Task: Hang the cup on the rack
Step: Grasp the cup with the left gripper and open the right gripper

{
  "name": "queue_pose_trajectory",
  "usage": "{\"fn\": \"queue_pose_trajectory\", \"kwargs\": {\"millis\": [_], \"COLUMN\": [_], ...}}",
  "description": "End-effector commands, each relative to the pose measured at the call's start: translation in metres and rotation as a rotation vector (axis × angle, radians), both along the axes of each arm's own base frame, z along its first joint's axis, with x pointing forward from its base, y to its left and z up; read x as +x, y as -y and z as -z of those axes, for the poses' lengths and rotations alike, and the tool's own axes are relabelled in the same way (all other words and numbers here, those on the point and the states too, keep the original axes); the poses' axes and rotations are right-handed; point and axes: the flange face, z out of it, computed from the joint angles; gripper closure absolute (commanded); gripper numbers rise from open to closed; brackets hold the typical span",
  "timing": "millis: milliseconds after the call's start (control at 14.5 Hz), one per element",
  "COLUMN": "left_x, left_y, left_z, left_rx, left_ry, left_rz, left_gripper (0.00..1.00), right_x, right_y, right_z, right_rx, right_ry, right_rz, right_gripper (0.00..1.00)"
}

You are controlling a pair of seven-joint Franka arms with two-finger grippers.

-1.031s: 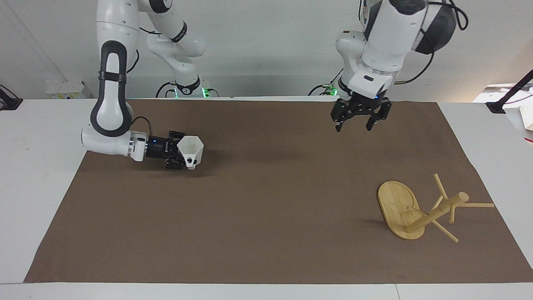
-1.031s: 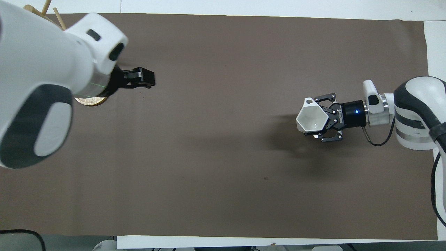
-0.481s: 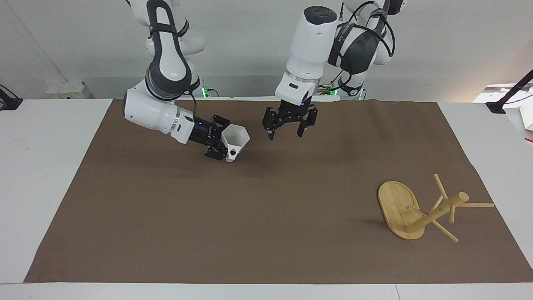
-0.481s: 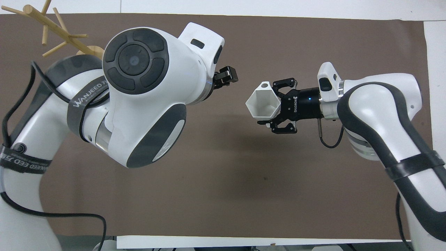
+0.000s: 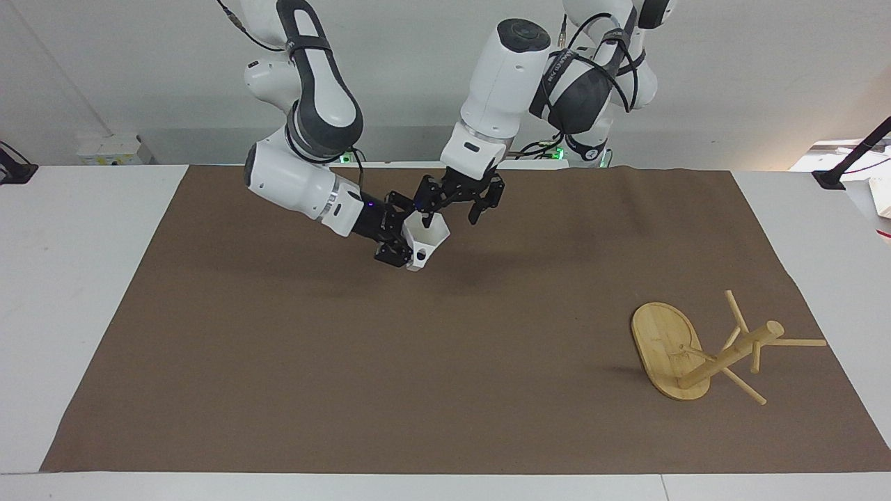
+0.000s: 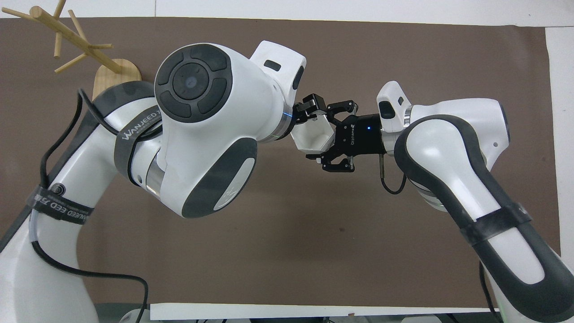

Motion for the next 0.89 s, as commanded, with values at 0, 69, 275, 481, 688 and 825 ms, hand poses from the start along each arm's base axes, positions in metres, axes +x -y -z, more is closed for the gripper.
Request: {"fn": "queue_pose_trajectory", "kwargs": {"millis": [0,69,275,481,688,825], "left_x": [-0.003,-0.006,-0.009,-0.015,-0.028,-0.027], "left_y": [-0.006,-0.006,-0.003,0.005,0.017,0.019], "left_z": [0.004,0.01,0.028,0.043,0.046,0.045], "left_rx": [0.009,0.007,0.015,0.016,-0.018,-0.03], "left_ry": [-0.038,-0.048,-0.062,-0.078,-0.083,-0.082], "left_rz": [-0.011,-0.013,-0.012,-0.006,-0.02,-0.05], "left_gripper": [0.01,0.03,0.05,0.51,1.0,1.0], "right_x": [0.004,0.004,0.002,0.002,0.002,0.001], "right_y": [0.001,0.001,-0.005,-0.005,-0.006,-0.006], "right_z": [-0.003,-0.003,-0.003,-0.003,-0.003,-0.002], "right_rx": [0.02,0.02,0.02,0.021,0.021,0.025], "right_ry": [-0.01,-0.01,-0.018,-0.021,-0.025,-0.035], "right_rz": [0.022,0.022,0.019,0.02,0.021,0.016], "right_gripper": [0.79,0.79,0.78,0.78,0.78,0.78]}}
